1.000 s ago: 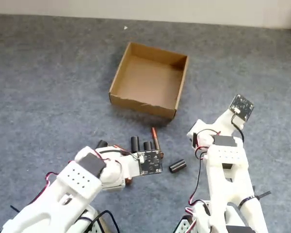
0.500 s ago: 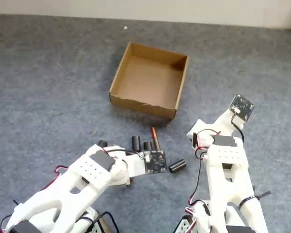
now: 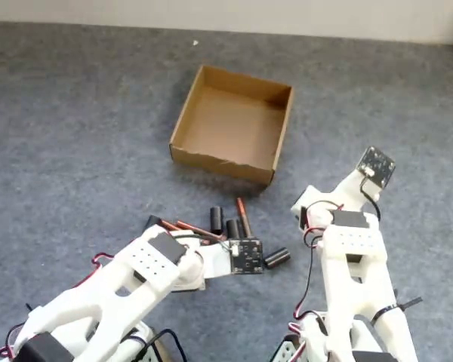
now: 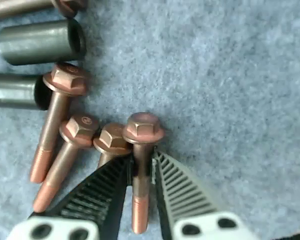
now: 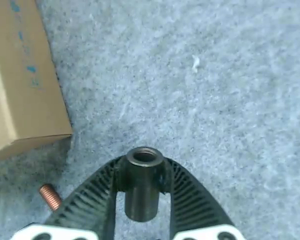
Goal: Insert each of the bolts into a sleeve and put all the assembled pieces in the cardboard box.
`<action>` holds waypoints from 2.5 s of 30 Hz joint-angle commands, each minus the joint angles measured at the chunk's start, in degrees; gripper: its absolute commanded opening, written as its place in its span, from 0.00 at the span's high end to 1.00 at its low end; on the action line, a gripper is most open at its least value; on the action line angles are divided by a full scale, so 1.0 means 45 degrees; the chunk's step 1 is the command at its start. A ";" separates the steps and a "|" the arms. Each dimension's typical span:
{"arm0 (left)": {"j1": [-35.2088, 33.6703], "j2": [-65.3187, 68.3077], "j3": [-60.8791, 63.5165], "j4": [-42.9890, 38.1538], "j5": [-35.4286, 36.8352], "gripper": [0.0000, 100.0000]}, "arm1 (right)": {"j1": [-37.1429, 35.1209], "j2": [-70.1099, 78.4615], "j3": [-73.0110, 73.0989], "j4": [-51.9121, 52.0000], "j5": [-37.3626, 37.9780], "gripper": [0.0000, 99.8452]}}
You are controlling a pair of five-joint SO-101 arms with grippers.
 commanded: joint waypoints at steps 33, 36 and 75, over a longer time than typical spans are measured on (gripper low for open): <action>-0.2706 -1.2103 -0.2686 0.1875 0.8811 1.00 | -0.2745 -0.8547 0.2882 -0.0029 0.0977 1.00; -0.3057 -1.2845 -0.2686 0.1348 0.9612 1.00 | -0.4034 -0.9680 0.3038 -0.0068 0.0996 1.00; -0.0576 -1.3372 0.0088 -0.6173 1.1546 1.00 | -0.9016 -1.5717 0.9407 -0.8371 0.8068 1.00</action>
